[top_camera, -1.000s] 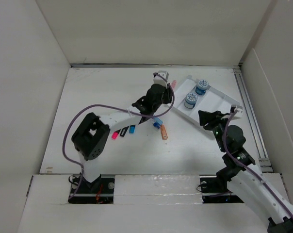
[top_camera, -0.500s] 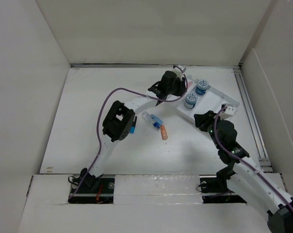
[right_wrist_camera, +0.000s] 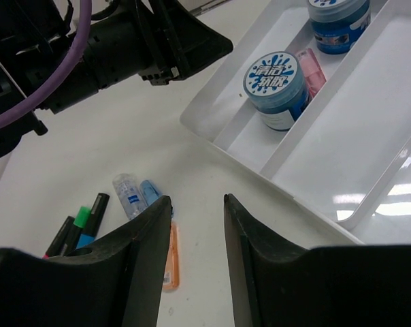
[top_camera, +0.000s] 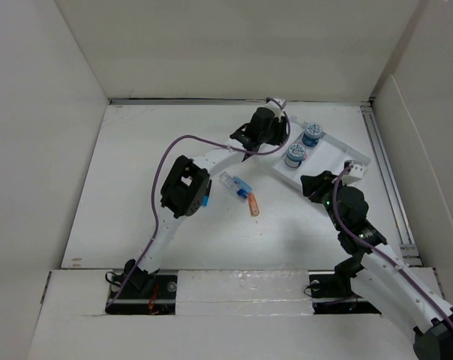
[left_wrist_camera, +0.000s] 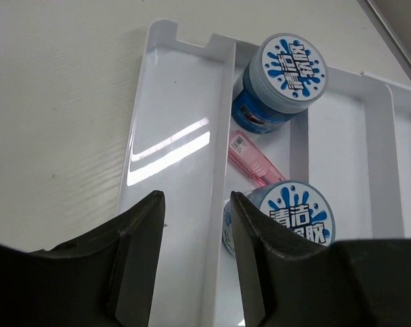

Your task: Organize the desk

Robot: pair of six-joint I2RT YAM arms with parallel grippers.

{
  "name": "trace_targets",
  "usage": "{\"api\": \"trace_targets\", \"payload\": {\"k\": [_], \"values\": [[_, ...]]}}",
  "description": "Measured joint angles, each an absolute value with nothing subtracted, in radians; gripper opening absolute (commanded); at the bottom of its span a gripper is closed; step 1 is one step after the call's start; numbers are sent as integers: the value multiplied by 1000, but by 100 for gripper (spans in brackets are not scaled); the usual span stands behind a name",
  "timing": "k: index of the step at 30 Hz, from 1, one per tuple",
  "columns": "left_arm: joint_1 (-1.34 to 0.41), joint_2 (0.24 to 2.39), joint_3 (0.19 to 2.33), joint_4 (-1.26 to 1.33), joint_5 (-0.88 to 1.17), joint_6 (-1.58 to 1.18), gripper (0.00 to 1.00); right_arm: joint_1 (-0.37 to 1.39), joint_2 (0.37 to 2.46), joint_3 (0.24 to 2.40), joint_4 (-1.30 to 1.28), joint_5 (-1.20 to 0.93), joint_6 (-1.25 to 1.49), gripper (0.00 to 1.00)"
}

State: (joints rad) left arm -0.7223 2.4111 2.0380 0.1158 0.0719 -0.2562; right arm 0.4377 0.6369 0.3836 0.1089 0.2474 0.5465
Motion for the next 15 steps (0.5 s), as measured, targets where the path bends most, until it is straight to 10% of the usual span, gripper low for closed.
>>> {"api": "trace_targets", "payload": {"k": [8, 15], "values": [[-721, 2204, 1646, 211, 51, -302, 36, 438, 656, 384, 113, 247, 544, 1], [-786, 1869, 1221, 344, -29, -347, 38, 431, 696, 384, 117, 247, 544, 9]]}}
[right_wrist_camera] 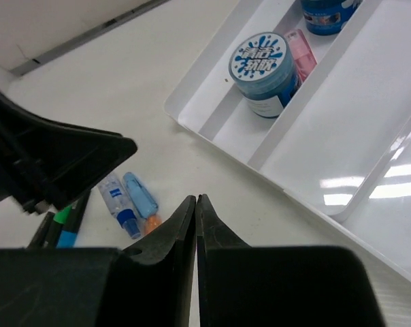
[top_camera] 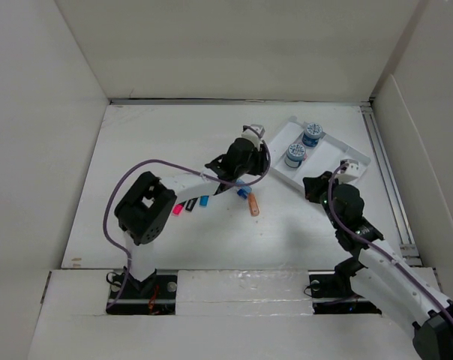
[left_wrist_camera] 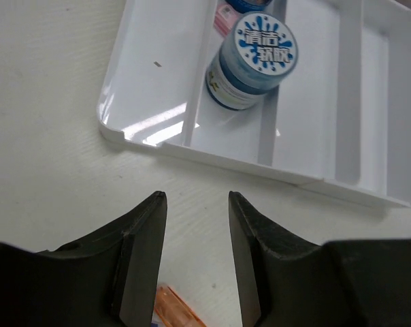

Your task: Organize the desk

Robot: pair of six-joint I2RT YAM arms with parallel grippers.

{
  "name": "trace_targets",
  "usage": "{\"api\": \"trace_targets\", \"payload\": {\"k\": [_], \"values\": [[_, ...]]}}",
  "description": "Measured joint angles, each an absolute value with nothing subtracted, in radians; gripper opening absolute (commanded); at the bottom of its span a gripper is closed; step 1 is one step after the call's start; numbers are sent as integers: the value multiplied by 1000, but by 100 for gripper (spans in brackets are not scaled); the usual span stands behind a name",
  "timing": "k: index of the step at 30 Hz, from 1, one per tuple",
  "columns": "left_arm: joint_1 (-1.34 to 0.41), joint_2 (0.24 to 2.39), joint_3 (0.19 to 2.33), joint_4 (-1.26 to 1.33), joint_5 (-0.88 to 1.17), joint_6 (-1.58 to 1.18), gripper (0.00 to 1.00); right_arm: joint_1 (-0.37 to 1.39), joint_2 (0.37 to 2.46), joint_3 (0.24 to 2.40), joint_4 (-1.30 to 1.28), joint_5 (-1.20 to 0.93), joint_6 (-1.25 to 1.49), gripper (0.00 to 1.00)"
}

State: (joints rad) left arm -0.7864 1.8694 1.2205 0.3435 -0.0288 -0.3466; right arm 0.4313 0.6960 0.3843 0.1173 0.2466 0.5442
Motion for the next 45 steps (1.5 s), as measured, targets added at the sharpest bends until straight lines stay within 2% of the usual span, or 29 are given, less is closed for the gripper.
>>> {"api": "trace_targets", "payload": {"k": [3, 5, 8, 10, 13, 16, 19, 21, 22, 23, 26, 28, 30, 38, 45], "values": [[-830, 1810, 1169, 370, -55, -354, 39, 427, 753, 392, 119, 256, 546, 0], [-839, 1822, 1208, 345, -59, -353, 41, 422, 813, 413, 117, 254, 548, 0], [-830, 1944, 1447, 237, -65, -337, 41, 419, 860, 436, 111, 250, 549, 0], [-822, 2118, 1751, 177, -84, -313, 41, 418, 844, 437, 109, 253, 550, 1], [-817, 2204, 1896, 102, -89, -311, 40, 398, 788, 436, 100, 264, 551, 5], [-808, 2316, 2045, 48, -83, -316, 40, 350, 746, 436, 101, 281, 552, 4], [-799, 2369, 2079, 0, -83, -331, 39, 295, 797, 458, 97, 260, 553, 3], [-794, 2398, 2098, -27, -93, -335, 39, 274, 875, 496, 99, 238, 553, 9], [-793, 2406, 2099, -38, -110, -336, 39, 272, 920, 512, 99, 223, 553, 13], [-789, 2408, 2096, -53, -130, -335, 39, 271, 963, 525, 97, 209, 551, 23], [-780, 2395, 2043, -37, -187, -333, 40, 270, 1100, 564, 96, 186, 544, 41], [-770, 2373, 1987, -33, -209, -331, 40, 260, 1177, 578, 94, 184, 542, 50], [-754, 2356, 1938, -34, -221, -332, 39, 240, 1243, 589, 92, 179, 542, 55], [-676, 2191, 1617, 103, -183, -369, 38, 202, 1534, 768, 79, 146, 543, 55], [-674, 2050, 1467, 210, -161, -380, 37, 218, 1559, 802, 86, 125, 560, 56]]}}
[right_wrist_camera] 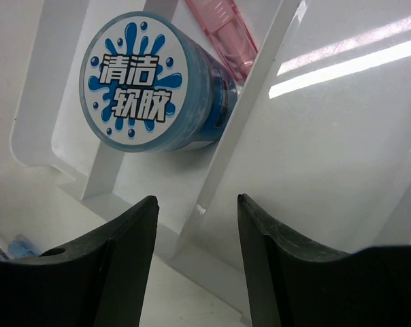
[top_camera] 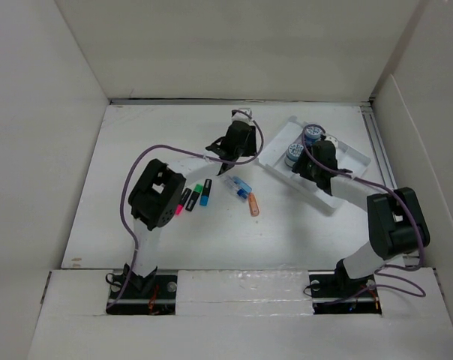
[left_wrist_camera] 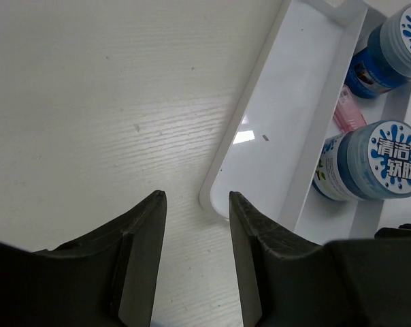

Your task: Organize the desk

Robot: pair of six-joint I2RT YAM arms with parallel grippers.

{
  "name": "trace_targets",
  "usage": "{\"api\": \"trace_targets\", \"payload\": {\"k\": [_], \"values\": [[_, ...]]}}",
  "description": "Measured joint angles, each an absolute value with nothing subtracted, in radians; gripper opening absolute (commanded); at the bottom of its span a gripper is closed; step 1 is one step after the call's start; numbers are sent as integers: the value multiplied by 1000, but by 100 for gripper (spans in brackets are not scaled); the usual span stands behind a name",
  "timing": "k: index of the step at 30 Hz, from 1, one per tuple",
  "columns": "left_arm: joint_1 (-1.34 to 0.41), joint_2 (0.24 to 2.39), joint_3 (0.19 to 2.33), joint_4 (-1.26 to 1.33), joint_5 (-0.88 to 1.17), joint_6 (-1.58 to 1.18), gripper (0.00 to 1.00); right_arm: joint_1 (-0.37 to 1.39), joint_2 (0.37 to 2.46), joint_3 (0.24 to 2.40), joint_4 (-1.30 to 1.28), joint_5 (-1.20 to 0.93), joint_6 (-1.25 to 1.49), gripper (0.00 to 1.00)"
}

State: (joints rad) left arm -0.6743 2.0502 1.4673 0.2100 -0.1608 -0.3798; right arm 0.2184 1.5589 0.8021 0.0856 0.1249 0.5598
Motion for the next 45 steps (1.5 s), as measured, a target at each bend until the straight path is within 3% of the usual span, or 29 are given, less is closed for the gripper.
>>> {"api": "trace_targets", "payload": {"k": [9, 11, 13, 14, 18, 19, 22, 31, 45], "values": [[-678, 1938, 1324, 276, -163, -390, 37, 239, 1662, 904, 17, 143, 590, 48], [-678, 1898, 1293, 296, -167, -390, 37, 249, 1676, 920, -23, 151, 595, 38], [-678, 1840, 1263, 307, -168, -390, 37, 260, 1689, 938, -56, 159, 600, 37], [-678, 1813, 1249, 319, -170, -390, 37, 265, 1694, 949, -75, 168, 602, 27], [-678, 1695, 1180, 377, -181, -390, 38, 288, 1699, 971, -129, 204, 606, 18], [-678, 1669, 1161, 389, -186, -390, 38, 291, 1704, 983, -144, 210, 606, 10], [-673, 1613, 1115, 416, -189, -391, 38, 307, 1718, 1019, -196, 248, 606, 1], [-641, 1658, 1104, 435, -145, -411, 38, 442, 1690, 990, -229, 353, 508, 0], [-687, 1814, 1135, 397, 0, -430, 35, 473, 1507, 829, -275, 185, 432, 0]]}}
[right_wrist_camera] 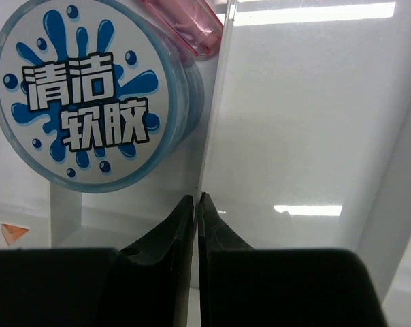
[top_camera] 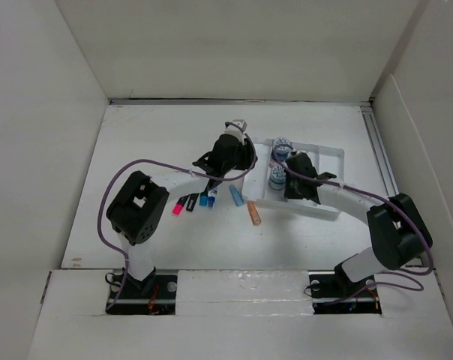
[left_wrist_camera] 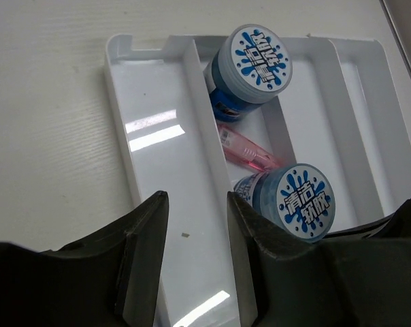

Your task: Organize the desk

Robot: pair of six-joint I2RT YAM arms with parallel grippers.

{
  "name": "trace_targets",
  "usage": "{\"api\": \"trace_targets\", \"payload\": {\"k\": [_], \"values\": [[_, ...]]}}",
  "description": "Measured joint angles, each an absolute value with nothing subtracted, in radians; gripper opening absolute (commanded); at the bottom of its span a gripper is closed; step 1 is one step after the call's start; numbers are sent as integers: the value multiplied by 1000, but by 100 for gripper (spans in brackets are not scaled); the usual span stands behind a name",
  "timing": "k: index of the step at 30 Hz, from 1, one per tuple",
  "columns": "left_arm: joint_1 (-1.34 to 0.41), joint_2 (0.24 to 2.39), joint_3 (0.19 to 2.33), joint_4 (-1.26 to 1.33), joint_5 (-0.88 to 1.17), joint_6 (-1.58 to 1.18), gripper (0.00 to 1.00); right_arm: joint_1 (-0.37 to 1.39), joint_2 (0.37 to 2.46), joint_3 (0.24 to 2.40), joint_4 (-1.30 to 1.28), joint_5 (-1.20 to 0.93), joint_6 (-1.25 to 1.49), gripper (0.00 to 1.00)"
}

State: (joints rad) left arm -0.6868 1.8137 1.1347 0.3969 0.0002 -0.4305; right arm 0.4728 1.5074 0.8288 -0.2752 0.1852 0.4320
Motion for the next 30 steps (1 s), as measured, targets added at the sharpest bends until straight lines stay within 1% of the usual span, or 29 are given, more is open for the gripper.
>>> {"api": "trace_targets", "payload": {"k": [2, 5, 6, 7, 9, 10, 11, 12, 13, 14, 15, 17, 18, 19, 20, 22, 24, 25, 30], "values": [[-695, 1822, 1139, 396, 22, -430, 33, 464, 1482, 817, -301, 173, 424, 0], [-706, 1842, 1162, 386, 35, -418, 33, 457, 1465, 816, -337, 172, 415, 0], [-709, 1851, 1175, 382, 33, -410, 33, 456, 1460, 816, -341, 172, 414, 2], [-713, 1865, 1192, 376, 32, -401, 33, 456, 1454, 816, -345, 173, 413, 12], [-729, 1895, 1232, 362, 30, -383, 33, 455, 1435, 813, -349, 172, 409, 22], [-739, 1912, 1254, 353, 30, -374, 33, 455, 1418, 812, -350, 171, 407, 24], [-747, 1929, 1276, 347, 30, -366, 32, 455, 1399, 812, -350, 167, 405, 30], [-751, 1937, 1287, 338, 31, -347, 32, 455, 1370, 812, -348, 162, 403, 37], [-762, 1958, 1311, 338, 31, -346, 32, 455, 1345, 812, -346, 161, 400, 37], [-772, 1971, 1329, 329, 30, -332, 32, 455, 1316, 812, -342, 157, 398, 42], [-778, 1986, 1351, 316, 29, -318, 32, 455, 1287, 812, -339, 157, 399, 43], [-791, 2020, 1398, 297, 14, -300, 31, 455, 1240, 812, -334, 152, 395, 55], [-797, 2034, 1412, 295, 5, -295, 31, 455, 1224, 812, -326, 148, 395, 70], [-802, 2043, 1416, 291, -4, -292, 31, 455, 1214, 813, -326, 148, 395, 75], [-804, 2045, 1415, 284, -15, -297, 31, 455, 1213, 813, -320, 139, 391, 75], [-801, 2045, 1408, 284, -37, -321, 33, 464, 1236, 817, -305, 134, 389, 87], [-788, 2032, 1381, 301, -52, -356, 35, 480, 1285, 836, -296, 137, 385, 89], [-776, 2019, 1354, 312, -54, -375, 35, 488, 1319, 849, -290, 140, 384, 92], [-672, 1893, 1188, 352, -54, -463, 36, 532, 1486, 940, -283, 191, 377, 91]]}}
